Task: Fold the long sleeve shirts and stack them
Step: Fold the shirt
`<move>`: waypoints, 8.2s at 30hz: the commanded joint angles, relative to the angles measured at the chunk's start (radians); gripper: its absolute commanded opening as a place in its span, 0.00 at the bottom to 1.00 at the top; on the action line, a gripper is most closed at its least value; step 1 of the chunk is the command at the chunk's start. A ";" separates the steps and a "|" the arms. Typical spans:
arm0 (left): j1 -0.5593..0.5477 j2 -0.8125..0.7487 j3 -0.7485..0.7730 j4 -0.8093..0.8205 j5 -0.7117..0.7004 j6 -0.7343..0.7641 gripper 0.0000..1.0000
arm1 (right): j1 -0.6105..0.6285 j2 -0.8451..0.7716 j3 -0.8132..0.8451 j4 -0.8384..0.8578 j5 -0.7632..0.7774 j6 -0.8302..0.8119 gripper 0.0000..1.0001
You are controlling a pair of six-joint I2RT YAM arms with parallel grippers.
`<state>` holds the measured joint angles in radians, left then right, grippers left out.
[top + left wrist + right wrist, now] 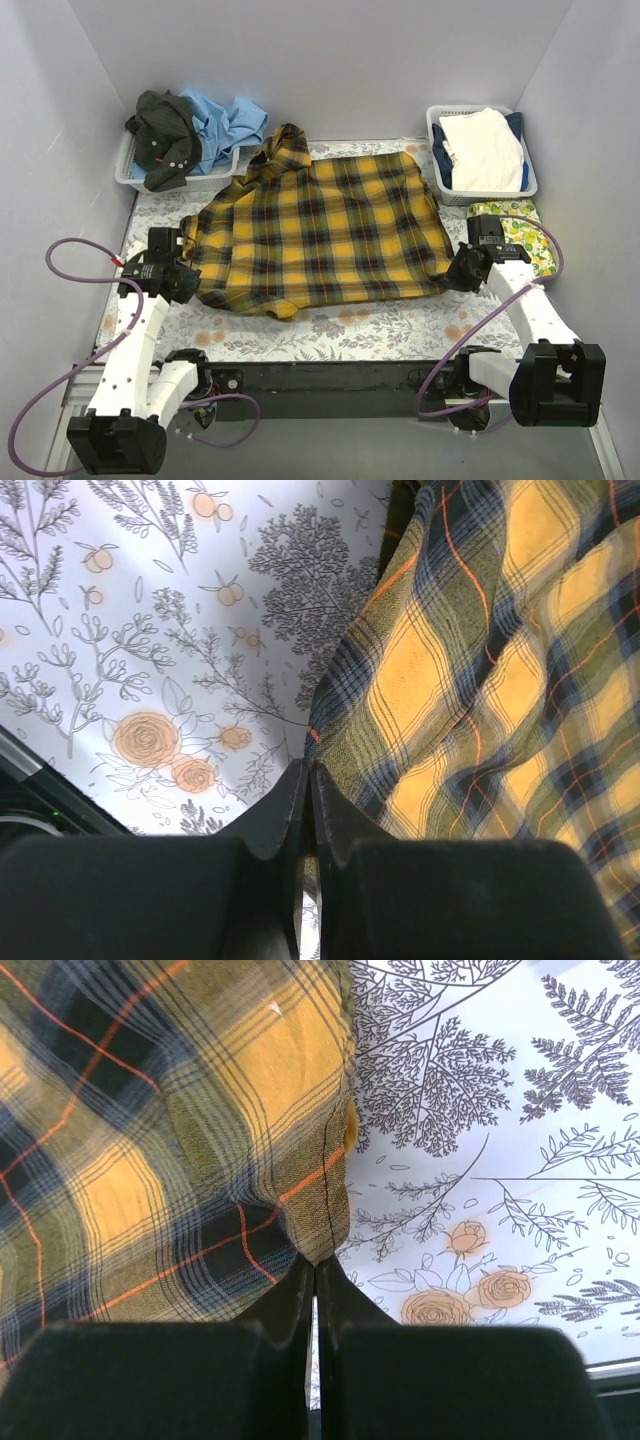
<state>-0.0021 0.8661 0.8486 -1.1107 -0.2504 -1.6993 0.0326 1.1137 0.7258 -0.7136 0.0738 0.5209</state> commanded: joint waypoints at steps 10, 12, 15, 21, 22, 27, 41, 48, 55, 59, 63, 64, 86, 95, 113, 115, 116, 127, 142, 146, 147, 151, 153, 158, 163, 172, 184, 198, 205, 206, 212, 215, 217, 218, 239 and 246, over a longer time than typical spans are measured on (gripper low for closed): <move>0.001 0.309 0.171 0.232 -0.084 0.161 0.00 | -0.008 0.191 0.365 0.006 0.064 -0.044 0.01; 0.001 0.385 0.214 0.265 -0.087 0.178 0.00 | -0.010 0.265 0.424 0.028 0.064 -0.050 0.01; 0.001 0.483 0.274 0.308 -0.092 0.204 0.00 | -0.010 0.368 0.490 0.063 0.054 -0.067 0.01; 0.001 0.646 0.366 0.376 -0.113 0.234 0.00 | -0.010 0.566 0.621 0.100 0.011 -0.091 0.01; 0.001 0.698 0.398 0.388 -0.110 0.240 0.00 | -0.010 0.587 0.659 0.106 0.009 -0.093 0.01; 0.001 0.862 0.526 0.469 -0.061 0.276 0.20 | -0.010 0.724 0.777 0.160 -0.008 -0.122 0.04; 0.001 0.608 0.394 0.470 -0.011 0.314 0.81 | 0.013 0.577 0.822 0.203 -0.031 -0.154 0.56; 0.001 0.401 0.112 0.422 0.195 0.230 0.70 | 0.066 0.460 0.618 0.215 -0.060 -0.133 0.54; 0.001 0.336 -0.060 0.437 0.249 0.146 0.66 | 0.089 0.422 0.511 0.229 -0.068 -0.114 0.52; 0.001 0.367 -0.082 0.459 0.273 0.130 0.60 | 0.090 0.422 0.508 0.229 -0.063 -0.116 0.52; 0.001 0.407 -0.108 0.486 0.263 0.122 0.56 | 0.093 0.431 0.511 0.227 -0.066 -0.113 0.52; 0.001 0.424 -0.112 0.489 0.263 0.119 0.55 | 0.093 0.431 0.514 0.229 -0.066 -0.113 0.52; 0.001 0.596 -0.068 0.594 0.160 0.193 0.00 | 0.093 0.459 0.558 0.217 -0.069 -0.116 0.50; -0.016 0.219 -0.077 0.414 0.249 0.234 0.00 | 0.093 0.431 0.540 0.212 -0.068 -0.116 0.50; -0.030 -0.110 0.078 0.213 0.048 0.182 0.00 | 0.107 0.394 0.515 0.212 -0.100 -0.110 0.48; -0.030 -0.054 0.136 0.311 0.063 0.220 0.00 | 0.107 0.390 0.509 0.212 -0.101 -0.110 0.48; -0.030 -0.027 0.153 0.345 0.077 0.257 0.00 | 0.105 0.390 0.511 0.212 -0.104 -0.111 0.48; -0.198 0.491 0.404 0.727 0.339 0.493 0.00 | 0.104 0.408 0.500 0.212 -0.033 -0.134 0.49; -0.311 0.908 0.806 0.850 0.197 0.544 0.00 | 0.105 0.525 0.546 0.210 -0.032 -0.140 0.50; -0.311 1.042 0.973 0.737 0.160 0.546 0.33 | 0.105 0.540 0.543 0.204 -0.034 -0.145 0.50; -0.311 1.051 0.995 0.638 0.119 0.523 0.50 | 0.105 0.541 0.544 0.200 -0.034 -0.145 0.50; -0.289 0.932 0.785 0.563 -0.042 0.446 0.76 | 0.105 0.532 0.520 0.192 -0.049 -0.148 0.50; -0.279 0.811 0.672 0.575 -0.062 0.414 0.78 | 0.105 0.528 0.512 0.190 -0.055 -0.151 0.50; -0.259 0.601 0.413 0.562 -0.067 0.369 0.79 | 0.122 0.520 0.506 0.180 -0.080 -0.200 0.52; -0.243 0.547 0.265 0.483 -0.020 0.299 0.77 | 0.156 0.538 0.501 0.157 -0.114 -0.231 0.52; -0.197 0.605 0.104 0.477 0.056 0.146 0.75 | 0.208 0.558 0.445 0.158 -0.158 -0.251 0.53; -0.066 0.595 -0.037 0.373 0.072 -0.031 0.76 | 0.207 0.649 0.402 0.172 -0.134 -0.220 0.52; 0.163 0.413 -0.169 0.336 0.195 -0.054 0.76 | 0.207 0.598 0.268 0.121 -0.137 -0.151 0.50; 0.309 0.364 -0.195 0.307 0.241 0.018 0.76 | 0.207 0.457 0.115 0.109 -0.216 -0.108 0.50; 0.316 0.355 -0.203 0.298 0.238 0.017 0.76 | 0.208 0.440 0.107 0.102 -0.218 -0.098 0.50; 0.352 0.225 -0.157 0.223 0.217 0.033 0.77 | 0.223 0.330 0.161 0.051 -0.230 -0.114 0.49; 0.350 0.231 -0.070 0.261 0.296 0.127 0.78 | 0.280 0.327 0.308 0.040 -0.235 -0.150 0.50; 0.349 0.229 -0.017 0.323 0.371 0.196 0.79 | 0.341 0.371 0.464 0.034 -0.221 -0.185 0.50; 0.350 0.235 -0.005 0.359 0.460 0.220 0.79 | 0.363 0.394 0.513 0.031 -0.215 -0.196 0.50; 0.116 0.614 0.073 0.678 0.505 0.317 0.77 | 0.451 0.706 0.589 0.094 -0.080 -0.262 0.51; 0.116 0.637 0.060 0.606 0.156 0.311 0.77 | 0.411 0.689 0.503 0.152 -0.023 -0.213 0.52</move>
<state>0.1085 1.5192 0.9119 -0.4706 0.1402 -1.3914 0.4767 1.8576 1.2636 -0.6209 0.0010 0.2764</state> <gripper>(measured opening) 0.768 0.513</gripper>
